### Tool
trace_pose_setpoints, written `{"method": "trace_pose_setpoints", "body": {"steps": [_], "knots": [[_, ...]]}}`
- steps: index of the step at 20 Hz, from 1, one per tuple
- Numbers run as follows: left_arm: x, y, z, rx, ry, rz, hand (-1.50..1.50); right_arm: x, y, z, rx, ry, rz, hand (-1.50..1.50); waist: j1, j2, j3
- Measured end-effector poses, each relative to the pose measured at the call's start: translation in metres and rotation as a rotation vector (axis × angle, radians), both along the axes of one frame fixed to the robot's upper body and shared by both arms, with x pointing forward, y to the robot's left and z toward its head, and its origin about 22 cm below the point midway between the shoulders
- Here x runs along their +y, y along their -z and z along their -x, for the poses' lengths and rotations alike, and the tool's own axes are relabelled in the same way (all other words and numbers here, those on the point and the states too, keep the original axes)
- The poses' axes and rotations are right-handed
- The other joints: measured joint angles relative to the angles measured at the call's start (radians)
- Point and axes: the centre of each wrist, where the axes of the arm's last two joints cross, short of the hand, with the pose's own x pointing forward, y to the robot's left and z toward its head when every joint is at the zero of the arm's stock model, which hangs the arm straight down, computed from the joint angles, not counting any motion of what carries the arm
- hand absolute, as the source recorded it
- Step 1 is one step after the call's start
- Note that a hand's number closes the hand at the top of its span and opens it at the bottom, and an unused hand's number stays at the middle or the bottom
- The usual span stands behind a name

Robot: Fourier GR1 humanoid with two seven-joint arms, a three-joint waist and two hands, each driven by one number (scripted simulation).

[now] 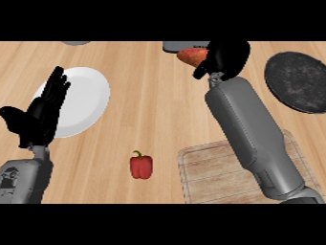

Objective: Pick the sweet potato from the cutting board and place it in the pan

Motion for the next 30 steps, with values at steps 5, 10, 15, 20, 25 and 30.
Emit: {"method": "trace_pose_setpoints", "body": {"steps": [5,10,15,20,25,30], "knots": [[-0.002,-0.007,-0.004,0.002,0.001,0.002,0.0,-0.034,-0.014,-0.013,-0.148,0.058,-0.117,1.5,-0.008,0.001,0.001],[0.001,-0.009,0.001,-0.002,-0.007,0.001,0.0,-0.101,-0.01,-0.022,-0.225,0.121,-0.18,1.5,-0.01,0.0,0.001],[0.006,0.0,0.004,-0.005,-0.016,-0.009,0.0,-0.178,0.001,-0.024,-0.237,0.196,-0.14,1.5,-0.009,0.003,0.001],[-0.001,-0.007,-0.002,-0.001,0.004,-0.002,0.0,-0.245,0.02,-0.013,-0.212,0.267,-0.035,1.5,0.0,0.008,0.002],[-0.003,-0.009,-0.005,-0.013,0.018,-0.002,0.0,-0.298,0.041,0.006,-0.199,0.329,0.013,1.5,0.015,0.017,0.004],[-0.006,-0.01,-0.006,-0.019,0.038,0.007,0.0,-0.334,0.057,0.027,-0.202,0.368,0.014,1.5,0.032,0.024,0.006]]}}
